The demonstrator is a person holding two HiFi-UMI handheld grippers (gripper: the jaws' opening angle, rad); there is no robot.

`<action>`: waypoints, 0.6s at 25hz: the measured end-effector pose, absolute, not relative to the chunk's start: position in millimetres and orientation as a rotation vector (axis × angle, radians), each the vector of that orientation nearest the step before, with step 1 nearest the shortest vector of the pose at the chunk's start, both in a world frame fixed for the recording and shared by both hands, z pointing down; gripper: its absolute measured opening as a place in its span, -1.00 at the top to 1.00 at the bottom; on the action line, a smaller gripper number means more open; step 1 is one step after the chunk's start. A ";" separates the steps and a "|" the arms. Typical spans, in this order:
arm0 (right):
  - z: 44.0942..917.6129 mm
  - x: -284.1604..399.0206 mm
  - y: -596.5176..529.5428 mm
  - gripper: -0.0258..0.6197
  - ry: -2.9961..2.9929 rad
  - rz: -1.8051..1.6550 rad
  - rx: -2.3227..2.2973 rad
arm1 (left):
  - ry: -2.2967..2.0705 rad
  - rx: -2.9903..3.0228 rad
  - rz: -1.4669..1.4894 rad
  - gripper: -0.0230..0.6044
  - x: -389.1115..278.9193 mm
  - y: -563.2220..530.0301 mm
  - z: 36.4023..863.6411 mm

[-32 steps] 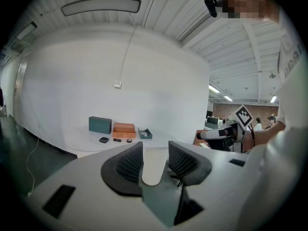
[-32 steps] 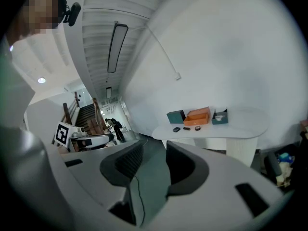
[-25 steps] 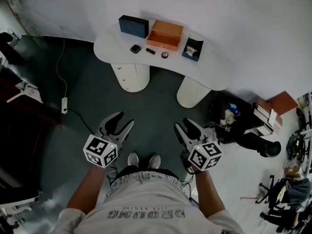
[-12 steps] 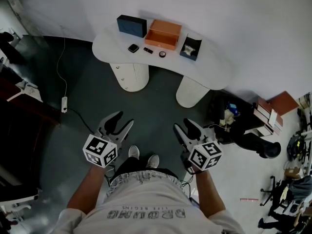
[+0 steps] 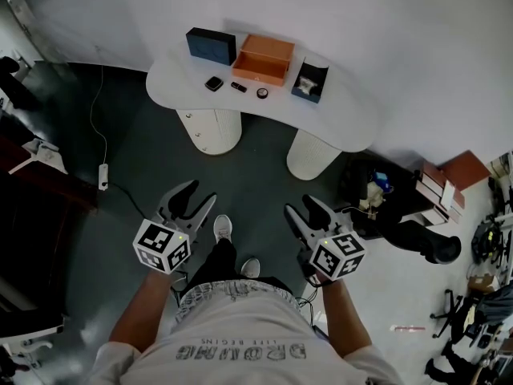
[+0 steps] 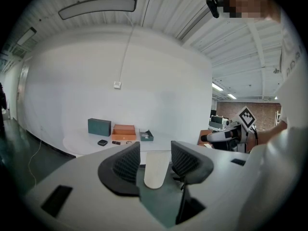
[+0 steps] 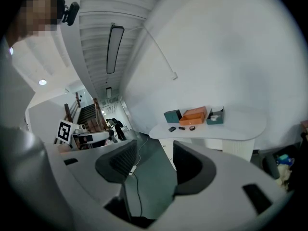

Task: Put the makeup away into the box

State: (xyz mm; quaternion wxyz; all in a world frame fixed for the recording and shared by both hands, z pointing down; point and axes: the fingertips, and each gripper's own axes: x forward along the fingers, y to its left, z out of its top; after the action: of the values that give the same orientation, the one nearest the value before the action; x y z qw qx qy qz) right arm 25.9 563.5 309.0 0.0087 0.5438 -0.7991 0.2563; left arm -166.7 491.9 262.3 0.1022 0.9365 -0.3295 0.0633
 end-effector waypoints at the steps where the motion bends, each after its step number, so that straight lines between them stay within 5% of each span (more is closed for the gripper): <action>1: 309.1 27.2 560.1 0.15 -2.495 0.801 1.700 | -0.971 2.765 0.186 0.23 -165.2 488.2 262.4; 15: 316.7 36.4 477.3 0.15 -2.450 0.813 1.731 | -0.928 2.745 0.181 0.23 -155.4 399.9 277.6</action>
State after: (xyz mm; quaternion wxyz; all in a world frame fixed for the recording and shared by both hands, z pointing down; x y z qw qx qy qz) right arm 36.4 477.3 316.7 0.0170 0.5568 -0.7882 0.2614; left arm -155.4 399.9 277.6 0.1187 0.9388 -0.3174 0.0618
